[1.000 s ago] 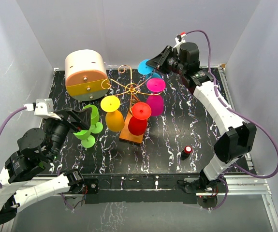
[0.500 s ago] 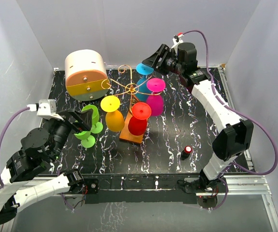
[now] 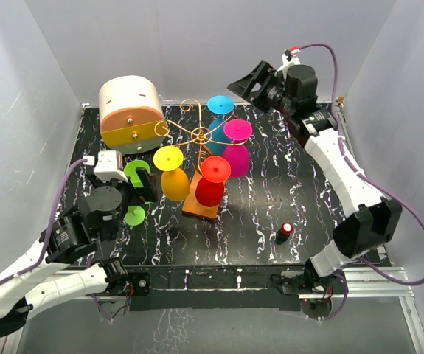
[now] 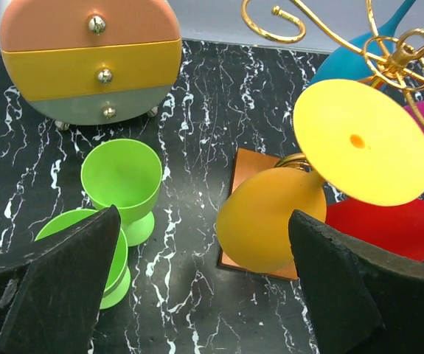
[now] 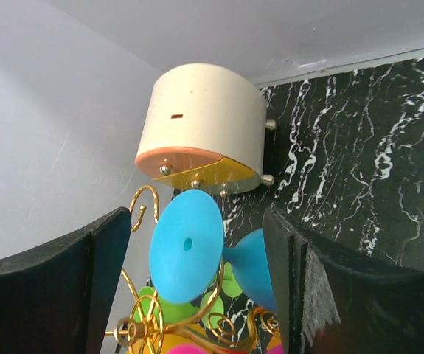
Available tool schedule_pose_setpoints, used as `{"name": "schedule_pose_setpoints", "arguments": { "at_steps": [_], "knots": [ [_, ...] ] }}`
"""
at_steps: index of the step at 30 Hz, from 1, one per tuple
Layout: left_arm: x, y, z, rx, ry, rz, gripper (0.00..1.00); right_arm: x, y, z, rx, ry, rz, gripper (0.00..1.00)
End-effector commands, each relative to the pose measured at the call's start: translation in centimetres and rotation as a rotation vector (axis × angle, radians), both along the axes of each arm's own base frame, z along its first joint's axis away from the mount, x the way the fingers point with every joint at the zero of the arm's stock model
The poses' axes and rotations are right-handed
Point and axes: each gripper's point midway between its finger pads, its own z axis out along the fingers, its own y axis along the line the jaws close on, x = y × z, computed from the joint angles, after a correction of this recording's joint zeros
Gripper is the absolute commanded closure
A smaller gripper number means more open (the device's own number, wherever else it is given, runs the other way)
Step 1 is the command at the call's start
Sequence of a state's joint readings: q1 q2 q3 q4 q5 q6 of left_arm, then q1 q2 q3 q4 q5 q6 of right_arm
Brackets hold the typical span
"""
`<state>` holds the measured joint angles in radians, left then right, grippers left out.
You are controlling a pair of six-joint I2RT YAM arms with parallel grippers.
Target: Place the wine glass upside down on the wine glass rack
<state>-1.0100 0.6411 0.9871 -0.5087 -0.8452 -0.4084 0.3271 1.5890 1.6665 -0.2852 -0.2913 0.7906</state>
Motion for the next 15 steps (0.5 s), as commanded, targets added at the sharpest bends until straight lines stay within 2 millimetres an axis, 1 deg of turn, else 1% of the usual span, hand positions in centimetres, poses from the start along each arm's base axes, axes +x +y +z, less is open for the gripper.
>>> {"name": "schedule_pose_setpoints", "arguments": {
  "at_steps": [1,2,3,4,7,9,11,13,15],
  "knots": [
    [0.0,1.2,-0.3,-0.013,0.007,0.07,0.09,-1.6,-4.2,5.0,0.052,-0.121,-0.134,0.29],
    [0.0,1.6,-0.4,-0.021,0.004,0.088,0.14,-1.9,-4.8,5.3,0.059,-0.128,-0.156,0.29],
    [-0.1,2.0,-0.5,-0.023,-0.002,0.106,0.21,-2.6,-5.5,6.0,0.067,-0.146,-0.173,0.29],
    [-0.1,2.4,-0.5,-0.029,-0.009,0.119,0.24,-3.0,-5.9,6.4,0.067,-0.159,-0.186,0.29],
    [-0.3,2.6,-0.8,-0.028,-0.012,0.109,0.29,-4.4,-7.2,7.0,0.046,-0.186,-0.222,0.29],
    [-0.3,2.7,-1.5,-0.021,0.015,0.128,0.32,-5.4,-7.9,7.1,0.025,-0.204,-0.244,0.29],
    [-0.4,2.6,-2.7,-0.038,0.062,0.163,0.35,-6.2,-8.7,6.6,0.0,-0.207,-0.268,0.3],
    [-0.3,1.8,-4.1,-0.058,0.102,0.162,0.38,-7.1,-9.2,6.3,-0.011,-0.208,-0.281,0.3],
    [-0.2,1.2,-5.8,-0.071,0.14,0.176,0.39,-7.8,-9.4,5.9,-0.019,-0.203,-0.282,0.3]
  ]
}}
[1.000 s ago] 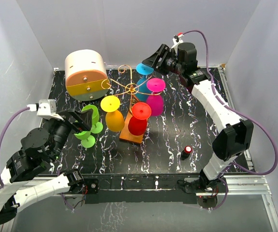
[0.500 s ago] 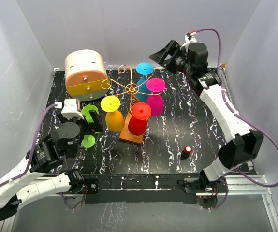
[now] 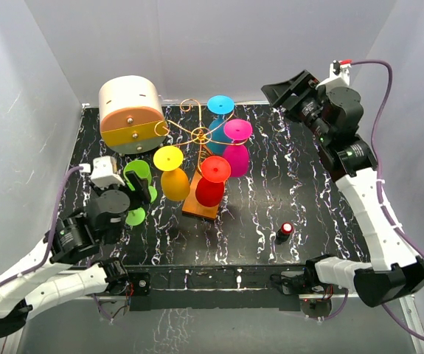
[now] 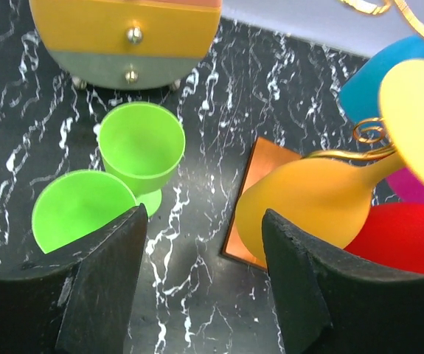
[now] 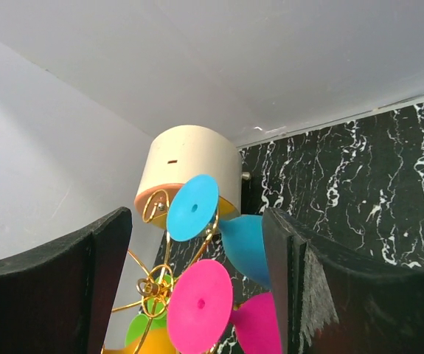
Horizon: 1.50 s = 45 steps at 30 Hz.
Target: Place the wine glass upside down on the wine glass rack
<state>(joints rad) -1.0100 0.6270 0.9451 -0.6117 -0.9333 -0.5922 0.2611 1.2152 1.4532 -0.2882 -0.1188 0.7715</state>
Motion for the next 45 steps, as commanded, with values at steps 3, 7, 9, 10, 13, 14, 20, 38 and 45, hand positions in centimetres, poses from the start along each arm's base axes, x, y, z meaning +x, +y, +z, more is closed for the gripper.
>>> {"name": "schedule_pose_setpoints", "arguments": {
  "at_steps": [3,7,9,10,13,14,20,38,45],
  "knots": [
    [0.2,-0.7,-5.2,-0.032,0.123,0.097,0.4,-1.9,-1.6,-0.2,-0.054,-0.025,-0.053,0.31],
    [0.2,-0.4,-6.6,-0.04,0.15,0.133,0.43,-2.7,-2.1,0.1,-0.085,-0.034,-0.06,0.31],
    [0.3,-0.4,-7.0,-0.052,0.165,0.13,0.47,-3.2,-2.2,0.5,-0.094,-0.044,-0.057,0.31],
    [0.4,-0.6,-7.2,-0.052,0.175,0.117,0.49,-3.3,-2.2,0.6,-0.098,-0.049,-0.056,0.31],
    [0.9,-0.9,-8.3,-0.067,0.253,0.089,0.53,-3.7,-2.2,0.7,-0.101,-0.054,-0.05,0.31],
    [1.2,-0.6,-8.7,-0.069,0.276,0.103,0.55,-3.8,-2.2,0.7,-0.101,-0.052,-0.045,0.31],
    [1.9,1.8,-10.3,-0.099,0.382,0.175,0.58,-4.3,-2.3,0.6,-0.112,-0.05,-0.042,0.31],
    [1.4,10.0,-5.9,0.123,0.296,0.488,0.4,-5.7,-1.4,2.1,-0.123,-0.105,0.029,0.31],
    [1.9,10.5,-9.2,0.106,0.425,0.49,0.4,-6.5,-1.9,2.8,-0.131,-0.127,0.016,0.31]
  ]
}}
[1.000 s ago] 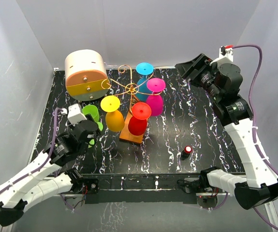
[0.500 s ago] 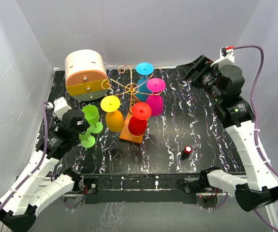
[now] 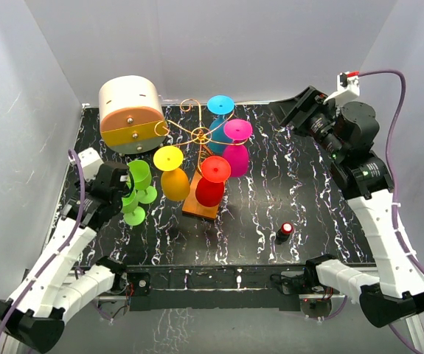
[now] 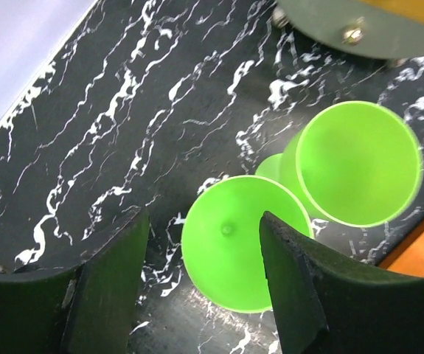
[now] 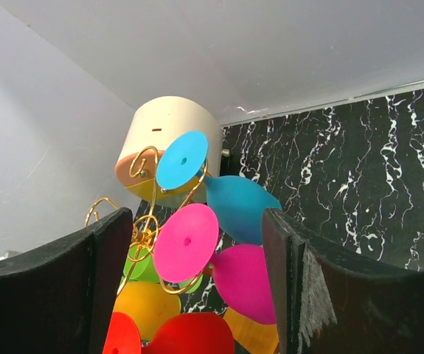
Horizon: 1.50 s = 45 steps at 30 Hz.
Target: Place the wine glass upside down on the wine glass rack
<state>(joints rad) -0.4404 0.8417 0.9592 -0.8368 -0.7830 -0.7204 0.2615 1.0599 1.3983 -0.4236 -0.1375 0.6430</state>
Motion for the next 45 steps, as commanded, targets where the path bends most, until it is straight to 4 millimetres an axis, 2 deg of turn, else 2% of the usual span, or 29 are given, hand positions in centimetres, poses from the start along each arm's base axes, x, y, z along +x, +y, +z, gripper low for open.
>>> {"name": "schedule_pose_setpoints", "arguments": {
  "at_steps": [1,4,10,17,21,24,31,33,38,42,45],
  "knots": [
    [0.1,0.8,-1.9,-0.022,0.079,0.001,0.42,-1.5,-0.5,3.4,-0.005,-0.111,-0.001,0.31],
    [0.4,0.5,-3.2,-0.067,0.119,-0.028,0.47,-1.6,-0.8,3.4,-0.007,-0.11,-0.013,0.31],
    [-0.1,0.9,-6.2,-0.104,0.224,-0.017,0.58,-1.8,-1.2,3.6,-0.004,-0.121,-0.033,0.32],
    [0.3,0.0,-6.8,-0.163,0.233,-0.064,0.77,-1.7,-0.8,3.9,-0.005,-0.129,-0.014,0.32],
    [0.3,0.8,-6.2,-0.122,0.232,-0.051,0.91,-1.7,-0.2,4.3,0.003,-0.145,0.02,0.32],
    [0.4,1.3,-4.6,-0.091,0.218,-0.05,1.0,-1.8,0.6,4.7,0.009,-0.155,0.063,0.32],
    [0.0,3.0,0.2,0.002,0.167,-0.021,1.0,-2.5,1.3,5.0,0.022,-0.164,0.116,0.32],
    [-0.3,3.7,2.3,0.036,0.152,-0.006,1.0,-3.0,1.9,5.2,0.014,-0.172,0.158,0.32],
    [-1.1,5.1,9.2,0.097,0.025,0.02,1.0,-3.9,2.7,5.6,0.038,-0.198,0.222,0.31],
    [-2.1,5.7,13.5,0.109,-0.066,0.037,1.0,-5.1,3.2,6.6,0.07,-0.261,0.27,0.28],
    [-2.6,5.8,16.7,0.102,-0.155,0.034,1.0,-6.3,4.7,7.0,0.08,-0.302,0.387,0.28]
  ]
}}
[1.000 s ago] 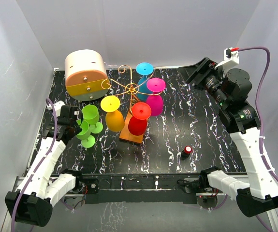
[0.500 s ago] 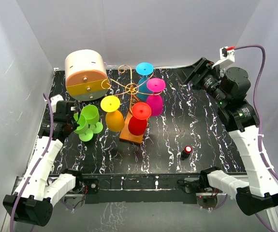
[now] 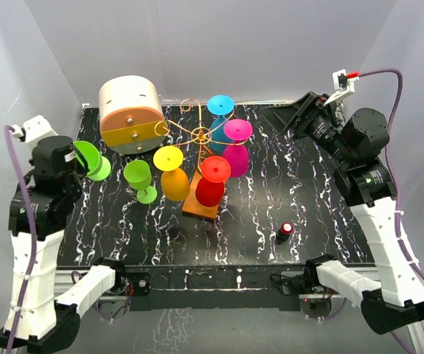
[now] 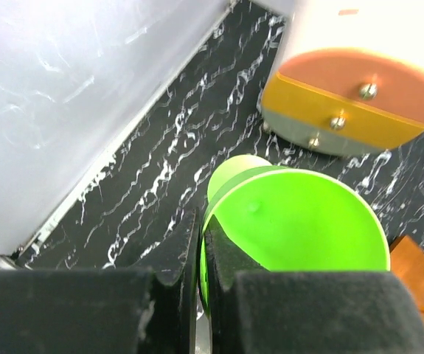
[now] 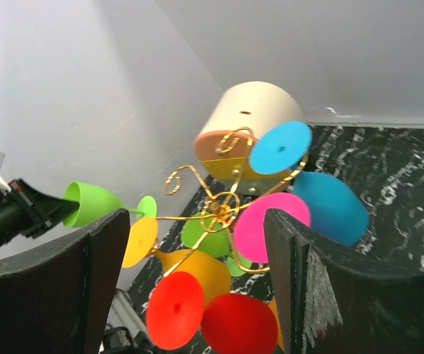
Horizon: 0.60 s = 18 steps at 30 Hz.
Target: Place the wine glass upside down on the wine glass rack
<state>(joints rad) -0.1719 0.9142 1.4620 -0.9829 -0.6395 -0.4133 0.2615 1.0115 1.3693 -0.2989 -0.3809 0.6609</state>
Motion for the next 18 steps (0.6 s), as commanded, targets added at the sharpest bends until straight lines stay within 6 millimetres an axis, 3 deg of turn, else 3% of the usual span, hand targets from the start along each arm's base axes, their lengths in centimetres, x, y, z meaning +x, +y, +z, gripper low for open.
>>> {"name": "schedule_pose_setpoints", "arguments": {
  "at_steps": [1,7,14,18],
  "knots": [
    [-2.0,1.2,4.3,0.04,-0.085,0.022,1.0,-2.6,1.9,3.7,0.054,-0.16,0.167,0.28],
    [-2.2,0.0,10.8,-0.013,-0.311,-0.058,1.0,-3.1,3.4,4.4,0.127,-0.144,0.288,0.3],
    [-3.3,-2.7,18.2,-0.109,-0.606,-0.226,1.0,-3.2,3.9,6.8,0.284,-0.127,0.329,0.37],
    [-3.8,-4.5,20.2,-0.177,-0.725,-0.317,1.0,-3.7,4.6,8.1,0.347,-0.156,0.327,0.37]
  ]
}}
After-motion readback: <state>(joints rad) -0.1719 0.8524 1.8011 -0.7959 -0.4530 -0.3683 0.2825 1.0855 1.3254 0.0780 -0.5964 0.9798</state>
